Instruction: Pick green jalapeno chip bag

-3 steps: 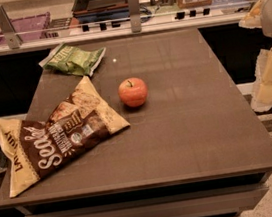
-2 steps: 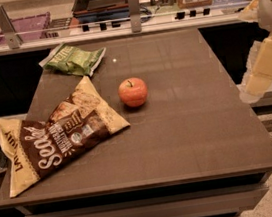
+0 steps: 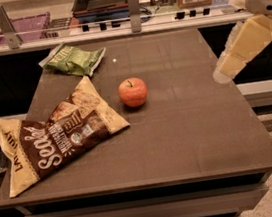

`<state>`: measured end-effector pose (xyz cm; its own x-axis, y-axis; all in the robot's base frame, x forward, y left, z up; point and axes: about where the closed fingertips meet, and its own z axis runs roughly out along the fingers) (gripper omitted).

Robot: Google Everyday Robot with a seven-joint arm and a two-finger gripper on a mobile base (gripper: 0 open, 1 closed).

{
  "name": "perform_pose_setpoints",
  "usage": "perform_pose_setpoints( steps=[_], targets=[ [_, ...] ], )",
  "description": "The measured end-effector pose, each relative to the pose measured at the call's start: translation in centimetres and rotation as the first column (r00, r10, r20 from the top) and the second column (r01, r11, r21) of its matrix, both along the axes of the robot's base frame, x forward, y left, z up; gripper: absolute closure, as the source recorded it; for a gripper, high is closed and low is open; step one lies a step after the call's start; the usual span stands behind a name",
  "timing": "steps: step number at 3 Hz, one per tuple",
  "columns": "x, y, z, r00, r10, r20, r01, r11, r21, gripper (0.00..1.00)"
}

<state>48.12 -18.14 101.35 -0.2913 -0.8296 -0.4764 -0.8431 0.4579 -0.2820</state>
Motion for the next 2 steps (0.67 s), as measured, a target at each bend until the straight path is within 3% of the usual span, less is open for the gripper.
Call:
perform_pose_setpoints(
  steps=[1, 2],
  targets=[
    [2.1, 2.3, 0.6, 0.9984, -0.023, 0.051, 0.018, 0.996, 0.091, 0.00],
    [4.7, 4.6, 0.6, 0.9943, -0.067, 0.083, 0.056, 0.990, 0.129, 0.00]
  ],
)
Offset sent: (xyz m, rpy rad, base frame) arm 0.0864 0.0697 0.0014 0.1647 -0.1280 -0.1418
